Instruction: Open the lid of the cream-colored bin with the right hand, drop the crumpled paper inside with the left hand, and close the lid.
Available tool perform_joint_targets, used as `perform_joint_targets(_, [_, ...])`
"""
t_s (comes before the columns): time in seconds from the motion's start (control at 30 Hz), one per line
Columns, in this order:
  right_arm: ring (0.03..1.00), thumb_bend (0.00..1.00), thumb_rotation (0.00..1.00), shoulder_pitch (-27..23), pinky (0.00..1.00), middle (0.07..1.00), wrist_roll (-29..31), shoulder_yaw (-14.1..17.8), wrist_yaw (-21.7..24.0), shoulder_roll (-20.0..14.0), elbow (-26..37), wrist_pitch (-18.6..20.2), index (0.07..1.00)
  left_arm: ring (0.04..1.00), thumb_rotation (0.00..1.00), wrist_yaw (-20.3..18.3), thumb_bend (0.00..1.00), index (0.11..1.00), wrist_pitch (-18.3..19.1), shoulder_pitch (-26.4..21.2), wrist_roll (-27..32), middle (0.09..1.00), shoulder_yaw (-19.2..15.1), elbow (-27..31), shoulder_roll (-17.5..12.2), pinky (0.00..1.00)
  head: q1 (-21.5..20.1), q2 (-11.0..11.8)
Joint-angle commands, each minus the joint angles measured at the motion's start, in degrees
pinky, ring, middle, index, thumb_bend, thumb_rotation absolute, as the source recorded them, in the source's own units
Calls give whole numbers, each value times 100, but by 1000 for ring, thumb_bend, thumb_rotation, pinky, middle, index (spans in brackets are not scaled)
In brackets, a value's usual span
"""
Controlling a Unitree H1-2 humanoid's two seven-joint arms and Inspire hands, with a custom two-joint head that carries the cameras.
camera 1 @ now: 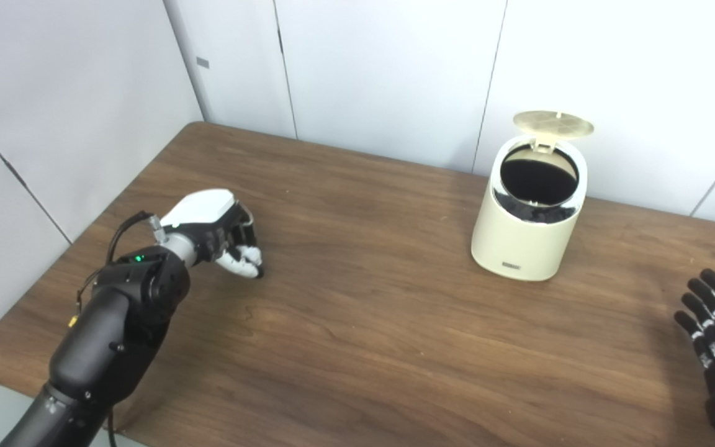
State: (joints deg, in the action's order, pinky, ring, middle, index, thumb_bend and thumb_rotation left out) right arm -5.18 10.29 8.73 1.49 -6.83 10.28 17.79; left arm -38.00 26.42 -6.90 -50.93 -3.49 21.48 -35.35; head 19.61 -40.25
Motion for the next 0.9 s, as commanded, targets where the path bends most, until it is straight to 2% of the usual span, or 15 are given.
perform_joint_targets(0.0, [925,553,1000,-157,922,898,22,12,62,-45,48,-302,872,422,0,118,502,474,42,-324,-4,507,-118,306,4,404,-18,4])
perform_joint_targets(0.13, [950,579,1000,-144,952,914,53,-1,121,-29,-78,-443,892,418,0,210,502,476,-56,-495,124,501,-47,424,85,406,-256,27])
perform_joint_targets(0.3, [964,605,1000,-130,977,921,107,-8,245,-51,-353,-781,900,426,0,118,502,484,-57,-795,209,481,127,563,138,407,-600,57])
perform_joint_targets(0.33, [961,605,1000,-125,972,918,94,-13,241,-45,-377,-809,899,400,0,100,500,491,-72,-865,220,458,176,599,143,379,-696,70])
perform_joint_targets(0.4, [952,599,1000,-121,957,909,59,-27,226,-32,-419,-881,893,388,0,98,499,496,-63,-972,203,439,256,655,180,382,-832,98])
perform_joint_targets(0.5, [931,587,1000,-111,923,894,-8,-55,202,-16,-468,-992,882,400,0,187,477,485,-54,-1102,214,464,354,728,340,373,-1017,156])
perform_joint_targets(0.67, [927,584,1000,-81,940,884,-130,-86,127,27,-519,-1096,866,395,0,247,473,514,-261,-1394,123,436,674,564,454,387,-1241,243])
perform_joint_targets(0.77, [931,589,1000,-44,942,892,-212,-128,111,29,-514,-1134,871,389,0,236,472,507,-194,-1564,77,438,814,510,592,367,-1295,270])
perform_joint_targets(0.87, [929,580,1000,-15,935,892,-234,-150,89,72,-539,-1206,867,396,0,385,474,508,-380,-1724,261,457,919,388,751,376,-1394,324])
